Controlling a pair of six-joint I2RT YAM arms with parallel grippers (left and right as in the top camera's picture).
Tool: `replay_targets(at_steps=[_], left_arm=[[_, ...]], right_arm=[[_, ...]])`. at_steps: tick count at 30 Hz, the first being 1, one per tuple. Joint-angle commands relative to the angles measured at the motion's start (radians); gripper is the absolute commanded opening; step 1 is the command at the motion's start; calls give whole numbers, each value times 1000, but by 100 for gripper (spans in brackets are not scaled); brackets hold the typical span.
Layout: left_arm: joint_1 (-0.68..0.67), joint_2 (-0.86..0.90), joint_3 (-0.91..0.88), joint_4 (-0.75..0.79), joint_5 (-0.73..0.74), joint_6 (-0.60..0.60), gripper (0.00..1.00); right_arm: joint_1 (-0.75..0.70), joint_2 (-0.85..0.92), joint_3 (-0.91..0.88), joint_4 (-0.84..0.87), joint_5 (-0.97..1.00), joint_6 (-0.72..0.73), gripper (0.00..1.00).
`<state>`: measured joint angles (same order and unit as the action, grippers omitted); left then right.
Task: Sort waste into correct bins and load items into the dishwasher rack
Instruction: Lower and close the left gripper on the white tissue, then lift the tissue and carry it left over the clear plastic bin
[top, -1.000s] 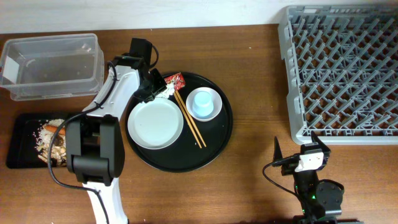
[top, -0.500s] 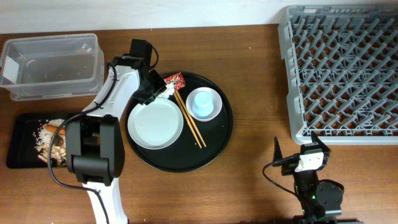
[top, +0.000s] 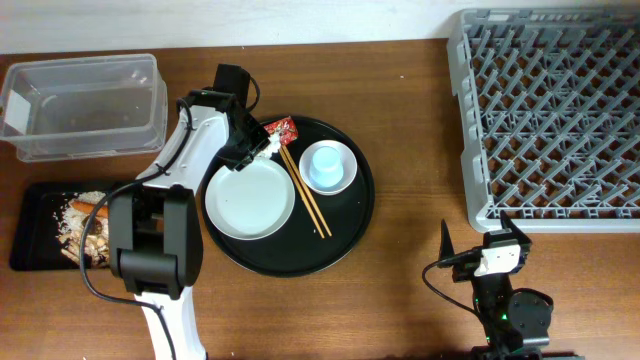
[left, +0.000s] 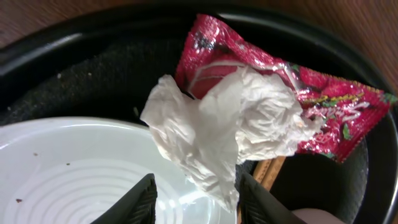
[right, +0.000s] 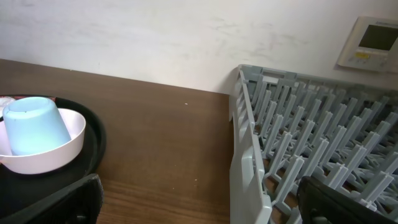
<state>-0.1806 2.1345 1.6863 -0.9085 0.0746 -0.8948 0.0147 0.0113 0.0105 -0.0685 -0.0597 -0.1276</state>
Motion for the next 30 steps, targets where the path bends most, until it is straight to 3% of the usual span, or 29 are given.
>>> replay_targets(at_steps=[1,5,13,20,30], left_arm=[[-2,10,-5,-1,-30,-36,42],[-2,11,-5,2,-46,-36,41],[-2,11,-5,2,-56,-36,2],[3,-23,-3,-2,-37,-32,1],[21,-256,-3,-10,-51,21,1]], right_arm=[[-3,-6,-5,-7,9,5,98],[-3,-6,-5,-7,9,5,98],[-3,-6,-5,-7,9,5,98],[-3,-6,-5,-7,9,5,98],[-3,-6,-5,-7,9,5,98]])
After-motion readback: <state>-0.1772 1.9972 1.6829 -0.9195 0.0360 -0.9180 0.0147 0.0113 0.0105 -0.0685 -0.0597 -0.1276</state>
